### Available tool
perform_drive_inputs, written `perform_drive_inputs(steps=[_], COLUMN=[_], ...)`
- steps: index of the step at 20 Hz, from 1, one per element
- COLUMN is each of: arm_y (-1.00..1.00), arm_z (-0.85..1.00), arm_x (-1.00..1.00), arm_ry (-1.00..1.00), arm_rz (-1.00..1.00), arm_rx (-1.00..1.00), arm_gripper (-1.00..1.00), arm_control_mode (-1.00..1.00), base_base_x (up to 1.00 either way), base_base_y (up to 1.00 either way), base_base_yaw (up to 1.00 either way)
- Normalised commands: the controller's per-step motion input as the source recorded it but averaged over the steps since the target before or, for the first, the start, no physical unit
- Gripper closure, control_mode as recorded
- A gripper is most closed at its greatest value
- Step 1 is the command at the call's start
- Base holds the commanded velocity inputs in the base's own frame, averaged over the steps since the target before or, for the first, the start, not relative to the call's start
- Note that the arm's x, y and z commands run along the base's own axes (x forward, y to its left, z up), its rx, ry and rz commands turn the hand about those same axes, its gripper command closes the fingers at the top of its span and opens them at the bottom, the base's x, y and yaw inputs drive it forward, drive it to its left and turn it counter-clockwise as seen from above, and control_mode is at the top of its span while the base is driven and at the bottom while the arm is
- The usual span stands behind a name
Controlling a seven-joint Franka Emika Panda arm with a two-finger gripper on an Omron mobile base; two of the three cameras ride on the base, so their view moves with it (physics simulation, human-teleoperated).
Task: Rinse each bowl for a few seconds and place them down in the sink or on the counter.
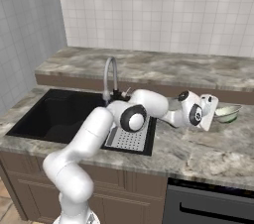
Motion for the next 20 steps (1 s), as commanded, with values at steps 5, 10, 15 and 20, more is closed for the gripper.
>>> perform_drive_inputs(steps=[5,10,15,20], arm_y=[-0.16,0.08,0.3,0.45], arm_z=[0.34,0.61,0.48,0.14], arm_x=[-0.08,-0.16,-0.36,-0.67], arm_ry=[-0.03,-0.01,0.0,-0.04], arm_rz=[0.05,0.06,0.07,0.08], arm_rx=[0.06,0.06,0.04,0.0], arm_gripper=[1.0,1.0,1.0,1.0], arm_control_mode=[-1.0,-1.0,-1.0,-1.0], base_base_x=[0.0,0.0,0.0,0.0], base_base_y=[0.0,0.0,0.0,0.0], base_base_yaw=[0.0,0.0,0.0,0.0])
